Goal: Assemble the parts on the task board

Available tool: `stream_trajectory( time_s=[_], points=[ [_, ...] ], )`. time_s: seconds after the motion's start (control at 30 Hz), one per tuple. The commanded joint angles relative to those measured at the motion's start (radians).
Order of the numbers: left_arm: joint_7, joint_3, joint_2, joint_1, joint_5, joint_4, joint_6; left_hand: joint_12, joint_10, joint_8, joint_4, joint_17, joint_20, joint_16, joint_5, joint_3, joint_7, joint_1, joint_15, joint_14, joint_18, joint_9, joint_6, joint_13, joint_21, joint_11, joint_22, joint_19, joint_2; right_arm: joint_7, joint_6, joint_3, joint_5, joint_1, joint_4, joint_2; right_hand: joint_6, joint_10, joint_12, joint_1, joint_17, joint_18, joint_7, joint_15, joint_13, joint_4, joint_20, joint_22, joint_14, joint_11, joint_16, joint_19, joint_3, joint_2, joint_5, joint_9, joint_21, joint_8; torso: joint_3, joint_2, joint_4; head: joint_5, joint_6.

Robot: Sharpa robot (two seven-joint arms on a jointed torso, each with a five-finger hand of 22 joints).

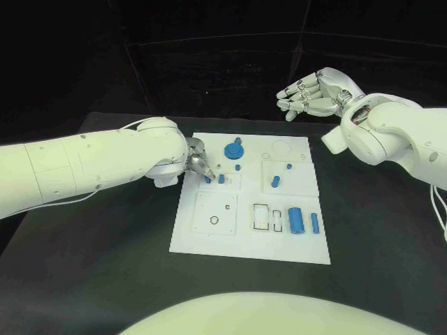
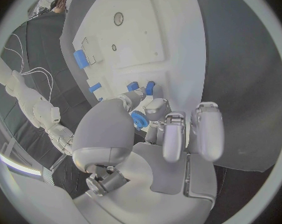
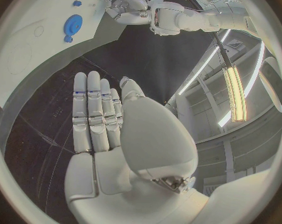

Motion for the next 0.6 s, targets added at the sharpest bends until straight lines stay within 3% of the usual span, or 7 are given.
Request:
stream_trajectory(
  time_s=[0.03,0.43,0.6],
  points=[
    [-0.011,-0.001,0.005,-0.001,-0.003,-0.008,0.023,0.007,0.007,0.007,0.018,0.263,-0.005,0.003,-0.003,-0.031,-0.002,-0.018,-0.011,0.106,0.000,0.000,0.010,0.005,0.004,0.000,0.086,0.035,-0.004,0.006,0.003,0.001,-0.003,0.002,0.003,0.000,-0.004,-0.004,-0.003,-0.006,-0.001,0.003,0.004,0.002,-0.001,0.004,-0.003,-0.001,0.007,-0.001,-0.004,0.007,-0.001,0.003,0.001,0.001,-0.002,-0.005,-0.0001,0.000,-0.0008,0.000,0.000],
    [-0.014,-0.001,0.014,-0.003,-0.003,-0.028,0.029,0.012,0.009,0.013,0.043,0.263,-0.008,0.003,-0.003,-0.085,-0.005,-0.032,-0.013,0.106,-0.001,-0.002,0.017,0.008,0.007,-0.003,0.090,0.036,-0.006,0.006,0.002,0.001,-0.004,0.002,0.006,-0.001,-0.004,-0.005,-0.003,-0.006,-0.001,0.003,0.004,0.003,-0.001,0.004,-0.003,-0.001,0.007,0.000,-0.004,0.007,-0.001,0.003,0.001,0.001,-0.003,-0.005,0.0003,0.000,0.0001,-0.003,-0.001],
    [-0.013,-0.001,0.013,-0.003,-0.003,-0.033,0.021,0.013,0.009,0.016,0.073,0.263,-0.009,0.003,-0.004,-0.142,-0.005,-0.047,-0.014,0.106,-0.001,-0.006,0.020,0.007,0.006,-0.003,0.091,0.036,-0.008,0.006,0.001,0.001,-0.004,0.002,0.006,-0.002,-0.004,-0.005,-0.003,-0.006,-0.001,0.003,0.004,0.003,-0.001,0.004,-0.003,-0.001,0.007,0.000,-0.004,0.007,-0.001,0.003,0.001,0.001,-0.003,-0.005,-0.0006,0.000,0.0006,-0.003,0.000]
  ],
)
